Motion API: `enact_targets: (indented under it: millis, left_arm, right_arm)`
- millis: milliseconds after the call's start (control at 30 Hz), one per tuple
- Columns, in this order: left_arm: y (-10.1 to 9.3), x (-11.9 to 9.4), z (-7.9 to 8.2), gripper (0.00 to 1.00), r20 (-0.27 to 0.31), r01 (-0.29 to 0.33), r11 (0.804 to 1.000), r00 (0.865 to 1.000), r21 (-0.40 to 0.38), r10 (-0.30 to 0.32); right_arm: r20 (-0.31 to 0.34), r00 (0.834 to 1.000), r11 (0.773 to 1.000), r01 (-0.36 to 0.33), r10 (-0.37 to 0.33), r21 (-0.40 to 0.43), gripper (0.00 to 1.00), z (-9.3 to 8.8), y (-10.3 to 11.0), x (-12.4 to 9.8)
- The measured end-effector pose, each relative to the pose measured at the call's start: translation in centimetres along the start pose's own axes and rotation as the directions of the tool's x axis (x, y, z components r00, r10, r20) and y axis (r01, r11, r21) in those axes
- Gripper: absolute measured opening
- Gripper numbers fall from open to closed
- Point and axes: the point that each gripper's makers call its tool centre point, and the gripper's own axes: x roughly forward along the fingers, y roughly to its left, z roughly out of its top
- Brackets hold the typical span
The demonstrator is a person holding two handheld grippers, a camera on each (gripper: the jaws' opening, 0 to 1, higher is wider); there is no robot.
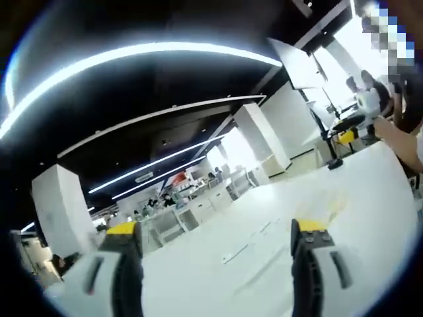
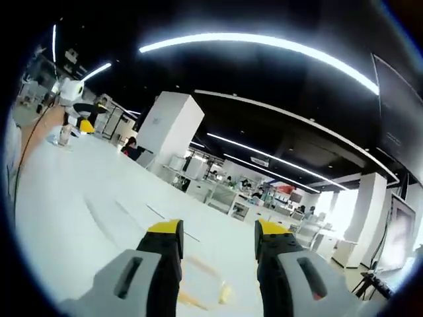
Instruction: Snap each plastic latch of the storage box into its locked position after aligning the lid with the box until every specified latch is closed and the lid sits flush.
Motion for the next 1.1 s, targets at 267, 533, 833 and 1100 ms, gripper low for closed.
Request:
enact_targets:
  millis: [267, 533, 833, 1100]
  left_arm:
    - [-5.9, 5.3, 0.0, 0.93, -0.040, 0.193, 0.981, 0.980, -0.031, -0.194]
    - [-10.3, 9.1, -1.1, 0.91, -0.121, 0.351, 0.936, 0.929, -0.023, -0.351]
    - [-13.7, 12.2, -3.9, 0.87, -0.236, 0.471, 0.881, 0.851, -0.051, -0.469]
    - [-16.3, 14.0, -4.5, 0.87, -0.286, 0.538, 0.842, 0.801, -0.041, -0.526]
  right_arm:
    - [-0.068, 0.997, 1.000, -0.024, 0.023, -0.013, 0.43, -0.9, -0.9, 0.8]
    - [-0.128, 0.989, 0.996, -0.079, 0.074, -0.035, 0.43, -2.1, -1.8, 2.3]
    - [-0.260, 0.956, 0.983, -0.163, 0.138, -0.081, 0.46, -4.9, -3.3, 4.8]
    - [-0.370, 0.912, 0.961, -0.243, 0.179, -0.134, 0.48, -7.6, -3.1, 6.1]
